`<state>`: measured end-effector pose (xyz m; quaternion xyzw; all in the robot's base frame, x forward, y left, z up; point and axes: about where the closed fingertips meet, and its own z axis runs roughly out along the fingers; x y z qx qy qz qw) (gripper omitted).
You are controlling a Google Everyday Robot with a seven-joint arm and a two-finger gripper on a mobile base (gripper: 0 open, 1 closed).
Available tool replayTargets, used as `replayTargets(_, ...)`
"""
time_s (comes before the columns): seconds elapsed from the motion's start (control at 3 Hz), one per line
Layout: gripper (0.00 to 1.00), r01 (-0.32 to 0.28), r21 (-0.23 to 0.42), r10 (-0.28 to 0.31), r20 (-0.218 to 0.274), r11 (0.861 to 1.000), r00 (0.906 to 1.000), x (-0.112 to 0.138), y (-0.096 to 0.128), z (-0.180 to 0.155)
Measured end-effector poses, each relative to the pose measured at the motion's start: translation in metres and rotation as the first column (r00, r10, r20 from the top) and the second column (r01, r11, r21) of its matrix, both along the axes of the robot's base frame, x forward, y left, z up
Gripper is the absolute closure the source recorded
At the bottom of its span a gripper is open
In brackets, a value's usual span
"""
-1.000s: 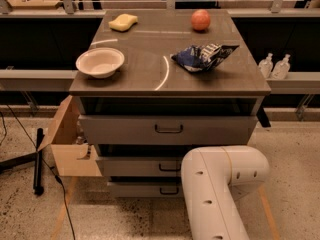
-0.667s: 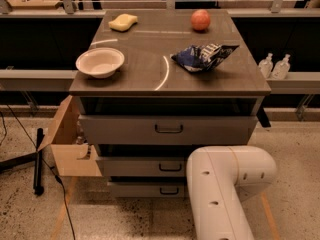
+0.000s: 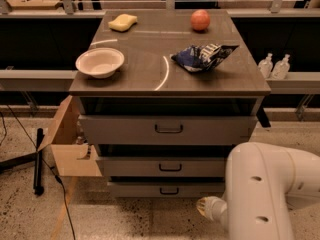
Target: Close bottom drawer
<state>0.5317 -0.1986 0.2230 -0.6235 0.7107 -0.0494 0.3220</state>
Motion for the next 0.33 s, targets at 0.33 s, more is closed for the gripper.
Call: replayTargets(0.33,0.81,-0.007,0.0,0.007,0.002,1.0,1.0,-0.0006,0.0004,0.0033)
